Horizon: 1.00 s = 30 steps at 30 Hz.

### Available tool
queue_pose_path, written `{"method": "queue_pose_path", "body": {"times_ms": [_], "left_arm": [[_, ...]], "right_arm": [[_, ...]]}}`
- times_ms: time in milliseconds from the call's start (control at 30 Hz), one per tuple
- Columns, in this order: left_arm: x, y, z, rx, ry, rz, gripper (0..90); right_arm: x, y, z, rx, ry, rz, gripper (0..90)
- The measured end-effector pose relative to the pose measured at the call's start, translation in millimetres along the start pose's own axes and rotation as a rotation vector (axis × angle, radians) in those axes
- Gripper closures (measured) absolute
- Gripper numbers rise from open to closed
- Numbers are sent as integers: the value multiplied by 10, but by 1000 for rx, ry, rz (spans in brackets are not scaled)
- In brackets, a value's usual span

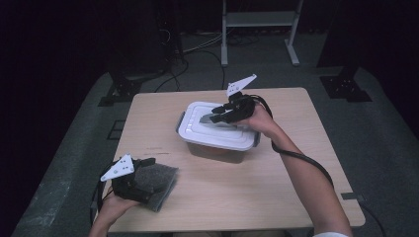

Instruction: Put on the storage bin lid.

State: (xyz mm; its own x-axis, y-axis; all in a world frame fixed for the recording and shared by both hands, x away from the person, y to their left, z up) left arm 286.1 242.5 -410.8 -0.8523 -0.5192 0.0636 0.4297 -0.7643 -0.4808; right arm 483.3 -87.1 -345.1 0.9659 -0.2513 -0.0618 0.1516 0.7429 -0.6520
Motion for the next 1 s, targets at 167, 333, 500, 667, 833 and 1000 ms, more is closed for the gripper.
{"method": "queue_pose_path", "body": {"times_ms": [167, 333, 500, 667, 833, 1000], "left_arm": [[6, -6, -5, -1, 0, -1, 25], [19, -1, -11, -3, 3, -2, 25], [32, 3, -11, -6, 5, -3, 25], [31, 5, -13, -8, 4, -1, 25], [33, 5, -12, -8, 4, -1, 25], [28, -1, -14, -5, 3, -1, 25]], "right_arm": [[-37, -121, -14, 23, 7, -6, 535], [-101, -262, -85, 48, 17, -8, 512], [-139, -394, -149, 64, 24, -15, 508], [-163, -499, -199, 75, 27, -24, 502], [-204, -579, -257, 72, 27, -31, 498], [-253, -672, -322, 73, 29, -39, 491]]}}
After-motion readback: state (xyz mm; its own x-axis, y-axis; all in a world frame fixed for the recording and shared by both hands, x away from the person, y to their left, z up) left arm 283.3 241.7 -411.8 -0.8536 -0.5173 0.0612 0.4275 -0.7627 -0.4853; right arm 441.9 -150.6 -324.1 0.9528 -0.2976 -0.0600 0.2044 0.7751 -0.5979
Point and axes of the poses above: each handheld gripper's, and its own axes: y roughly forward along the jaws, z roughly out of its top, x roughly to its right, the point moved 2 cm from there along y, roughly forward along the jaws, and after that the axes turned 8 degrees about -x, right-handed, at the moved point
